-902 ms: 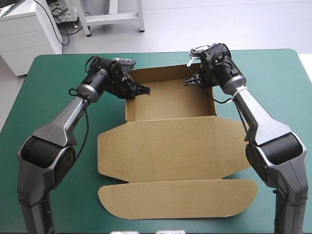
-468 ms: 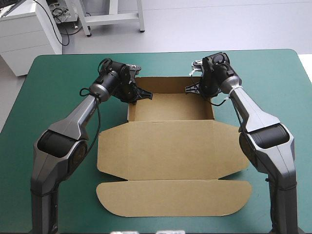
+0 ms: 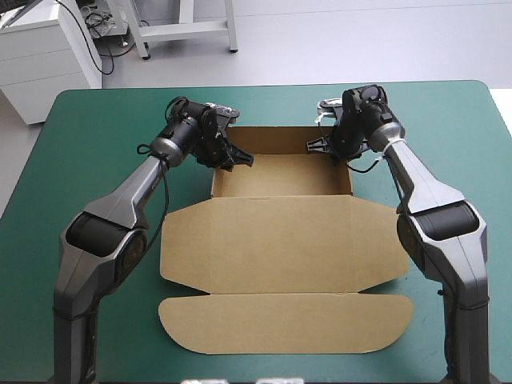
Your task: Fold the box
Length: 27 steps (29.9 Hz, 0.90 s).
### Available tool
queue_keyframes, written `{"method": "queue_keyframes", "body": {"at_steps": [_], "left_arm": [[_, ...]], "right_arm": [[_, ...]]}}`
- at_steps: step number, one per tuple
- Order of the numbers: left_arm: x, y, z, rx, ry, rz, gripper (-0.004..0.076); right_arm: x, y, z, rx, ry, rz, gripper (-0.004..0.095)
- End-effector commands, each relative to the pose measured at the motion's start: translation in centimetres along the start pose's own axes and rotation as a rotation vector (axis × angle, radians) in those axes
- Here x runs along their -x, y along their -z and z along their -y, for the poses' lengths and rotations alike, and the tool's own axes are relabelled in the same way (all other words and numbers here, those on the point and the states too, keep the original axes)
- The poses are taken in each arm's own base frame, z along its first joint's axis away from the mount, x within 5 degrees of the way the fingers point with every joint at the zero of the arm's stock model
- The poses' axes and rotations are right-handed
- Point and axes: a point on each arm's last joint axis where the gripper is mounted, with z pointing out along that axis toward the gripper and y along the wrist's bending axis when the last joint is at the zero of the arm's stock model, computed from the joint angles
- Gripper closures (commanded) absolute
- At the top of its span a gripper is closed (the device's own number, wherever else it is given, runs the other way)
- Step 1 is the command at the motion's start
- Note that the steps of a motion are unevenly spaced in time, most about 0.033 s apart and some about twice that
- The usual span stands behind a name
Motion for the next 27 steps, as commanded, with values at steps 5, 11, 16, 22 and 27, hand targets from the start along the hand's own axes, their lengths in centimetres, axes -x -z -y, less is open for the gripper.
{"method": "queue_keyframes", "body": {"at_steps": [5,11,16,22,27], "left_arm": [[0.2,0.7,2.2,-0.102,0.042,0.034,0.0258],[0.1,1.8,2.2,-0.101,0.052,0.011,0.0258],[0.7,4.6,2.2,-0.087,0.046,0.004,0.0259],[1.8,7.6,2.4,-0.101,0.04,0.082,0.0259],[2.0,8.1,2.4,-0.094,0.037,0.107,0.0259]], "right_arm": [[0.0,2.7,-0.5,0.042,0.034,0.04,0.032],[0.0,5.4,-0.2,0.01,0.014,0.096,0.0318],[-0.3,8.1,-0.1,0.002,0.004,0.151,0.0318],[-0.7,11.1,0.3,-0.035,0.013,0.215,0.0317],[-0.8,12.1,0.7,-0.077,0.032,0.239,0.0317]]}}
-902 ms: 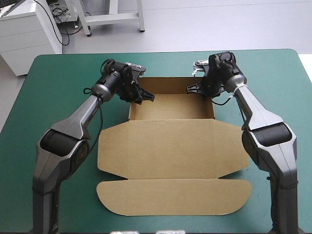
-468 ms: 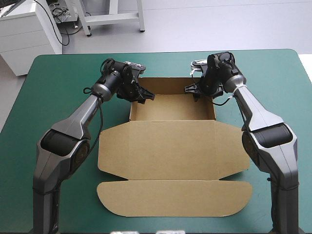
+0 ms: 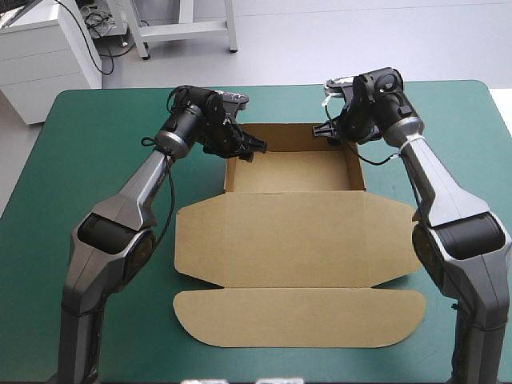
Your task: Fold the box
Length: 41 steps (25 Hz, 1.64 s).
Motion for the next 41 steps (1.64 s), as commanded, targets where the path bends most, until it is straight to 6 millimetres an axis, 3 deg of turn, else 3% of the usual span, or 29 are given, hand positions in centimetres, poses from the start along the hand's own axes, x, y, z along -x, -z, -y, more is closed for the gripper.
{"method": "queue_keyframes", "body": {"at_steps": [1,6,10,16,19,21,23,26,27,28,29,30,31,34,37,41], "left_arm": [[0.1,4.3,0.7,-0.011,-0.004,0.05,0.0259],[0.1,4.7,0.9,-0.032,0.0,0.057,0.0259],[0.0,7.5,0.9,-0.004,-0.014,0.116,0.0259],[-0.9,14.8,1.0,0.025,-0.07,0.26,0.026],[-2.2,19.7,1.3,0.012,-0.093,0.358,0.0262],[-3.4,23.2,1.4,0.008,-0.119,0.429,0.0303],[-4.7,26.3,1.5,0.009,-0.156,0.495,0.0412],[-7.2,30.9,1.7,0.008,-0.219,0.596,0.0666],[-9.2,33.8,1.9,0.001,-0.291,0.662,0.0729],[-10.3,35.1,1.9,0.001,-0.309,0.69,0.0731],[-12.6,37.2,1.7,0.006,-0.334,0.727,0.0731],[-13.6,37.7,1.6,0.007,-0.337,0.732,0.0731],[-16.3,38.5,1.2,0.025,-0.355,0.729,0.0731],[-21.4,37.7,0.2,0.049,-0.355,0.706,0.0731],[-27.8,34.5,-1.2,0.055,-0.334,0.808,0.0731],[-34.8,28.9,-3.0,0.035,-0.247,0.83,0.0731]], "right_arm": [[0.3,4.2,0.7,-0.025,0.013,0.087,0.0317],[0.2,4.8,0.6,-0.018,0.01,0.098,0.0315],[0.1,6.5,0.7,-0.017,0.009,0.132,0.0315],[-0.5,11.0,0.8,0.008,-0.003,0.222,0.0315],[-1.1,13.6,1.0,0.012,-0.005,0.275,0.032],[-1.5,15.0,1.1,0.015,-0.007,0.304,0.0332],[-1.8,16.3,1.2,0.012,-0.008,0.331,0.0346],[-2.4,18.0,1.4,0.012,-0.009,0.367,0.0352],[-2.7,18.9,1.4,0.013,-0.01,0.385,0.0352],[-2.7,19.0,1.4,0.014,-0.01,0.389,0.0352],[-2.9,19.4,1.5,0.014,-0.011,0.397,0.0356],[-2.9,19.5,1.5,0.015,-0.011,0.399,0.0356],[-2.9,19.4,1.5,0.005,-0.009,0.396,0.0356],[-2.5,18.3,1.8,-0.038,-0.01,0.378,0.0356],[-1.6,15.3,1.7,-0.05,-0.003,0.313,0.0356],[-0.8,8.8,1.3,-0.06,-0.001,0.163,0.0356]]}}
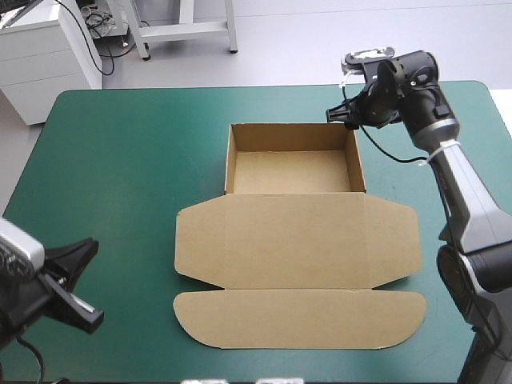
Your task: Fold the box
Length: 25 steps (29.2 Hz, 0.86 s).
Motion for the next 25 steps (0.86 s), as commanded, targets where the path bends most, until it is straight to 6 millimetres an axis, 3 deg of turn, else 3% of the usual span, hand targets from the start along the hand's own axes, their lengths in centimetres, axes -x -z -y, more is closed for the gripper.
{"method": "queue_keyframes", "body": {"at_steps": [1,8,11,13,17,21,25], "left_arm": [[-3.8,0.2,0.5,0.006,0.077,0.105,0.0731],[-10.1,-0.1,1.2,0.004,0.085,0.096,0.0731],[-12.0,-0.2,1.4,0.002,0.092,0.105,0.0731],[-12.8,-0.1,1.5,0.002,0.11,0.121,0.0731],[-13.8,0.0,1.6,0.002,0.119,0.136,0.0731],[-14.2,0.2,1.7,0.002,0.13,0.144,0.0731],[-14.2,0.2,1.7,0.002,0.13,0.145,0.0731]], "right_arm": [[-0.1,-1.5,0.2,-0.02,-0.004,-0.034,0.0356],[-0.7,-7.4,-0.4,-0.03,-0.006,-0.155,0.0371],[-1.1,-9.4,-0.5,-0.043,-0.012,-0.196,0.0462],[-1.4,-10.5,-0.5,-0.049,-0.01,-0.218,0.0584],[-1.6,-11.4,-0.5,-0.067,-0.016,-0.233,0.0914],[-1.5,-11.4,0.0,-0.117,0.008,-0.226,0.0928],[-1.4,-11.4,1.8,-0.195,0.019,-0.219,0.0928]]}}
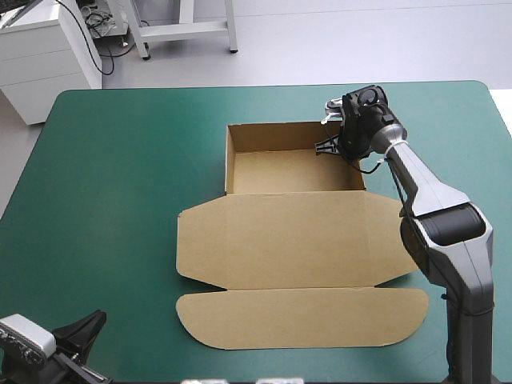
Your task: Fold the box
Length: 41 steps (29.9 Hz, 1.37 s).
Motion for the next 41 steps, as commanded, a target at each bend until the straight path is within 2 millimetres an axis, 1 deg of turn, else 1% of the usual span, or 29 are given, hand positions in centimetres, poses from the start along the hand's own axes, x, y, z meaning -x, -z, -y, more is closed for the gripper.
{"method": "queue_keyframes", "body": {"at_steps": [1,2,5,8,10,11,13,14,18,20,22,24,25,27,29,31,33,34,36,37,39,41], "left_arm": [[1.0,0.5,0.0,-0.008,0.012,0.093,0.0731],[1.0,0.5,0.0,-0.008,0.012,0.093,0.0731],[1.0,0.5,0.0,-0.008,0.012,0.093,0.0731],[1.0,0.5,0.0,-0.008,0.012,0.093,0.0731],[1.0,0.5,0.0,-0.008,0.012,0.093,0.0731],[1.0,0.5,0.0,-0.008,0.012,0.093,0.0731],[1.0,0.5,0.0,-0.008,0.012,0.093,0.0731],[1.0,0.5,0.0,-0.008,0.012,0.093,0.0731],[1.0,0.5,0.0,-0.008,0.012,0.093,0.0731],[1.0,0.5,0.0,-0.008,0.012,0.093,0.0731],[1.0,0.5,0.0,-0.008,0.012,0.093,0.0731],[1.0,0.5,0.0,-0.006,0.01,0.093,0.0731],[1.0,0.5,0.0,-0.007,0.01,0.093,0.0731],[1.0,0.5,0.0,-0.007,0.01,0.091,0.0731],[1.0,0.5,0.0,-0.007,0.01,0.091,0.0731],[1.0,0.5,0.0,-0.007,0.01,0.091,0.0731],[1.0,0.5,0.0,-0.007,0.016,0.091,0.0731],[1.0,0.5,0.0,-0.007,0.016,0.091,0.0731],[1.0,0.5,0.0,-0.007,0.017,0.091,0.0731],[1.0,0.5,0.0,-0.007,0.017,0.091,0.0731],[1.0,0.5,0.0,-0.007,0.017,0.091,0.0731],[1.0,0.5,0.0,-0.007,0.017,0.091,0.0731]], "right_arm": [[0.4,3.5,3.7,-0.142,0.013,0.066,0.0928],[0.4,3.5,4.4,-0.146,0.007,0.064,0.0928],[0.4,3.1,8.1,-0.175,-0.054,0.05,0.0928],[-0.2,2.8,13.0,-0.212,-0.128,0.029,0.0929],[-0.9,2.7,16.6,-0.241,-0.173,0.013,0.0928],[-1.2,2.7,18.1,-0.253,-0.195,0.006,0.0928],[-2.4,2.8,21.9,-0.282,-0.275,-0.01,0.0928],[-3.0,2.8,23.4,-0.29,-0.31,-0.015,0.0928],[-6.4,3.2,30.1,-0.299,-0.484,-0.035,0.0928],[-8.1,3.5,32.8,-0.289,-0.561,-0.038,0.0928],[-9.5,3.7,34.7,-0.277,-0.624,-0.036,0.0928],[-10.5,3.9,35.9,-0.259,-0.675,-0.03,0.0928],[-10.8,4.0,36.2,-0.252,-0.688,-0.027,0.0928],[-11.0,4.0,36.5,-0.249,-0.7,-0.026,0.0924],[-11.1,4.3,36.6,-0.245,-0.698,-0.019,0.0889],[-10.9,4.6,36.4,-0.225,-0.68,-0.006,0.0791],[-10.8,5.1,36.2,-0.213,-0.674,0.008,0.0657],[-10.8,5.6,36.1,-0.212,-0.655,0.018,0.0554],[-10.8,6.5,36.0,-0.225,-0.637,0.033,0.0412],[-10.8,7.4,36.0,-0.248,-0.631,0.045,0.0322],[-10.8,9.2,35.9,-0.285,-0.621,0.075,0.0249],[-10.8,11.3,35.6,-0.309,-0.596,0.113,0.0248]]}}
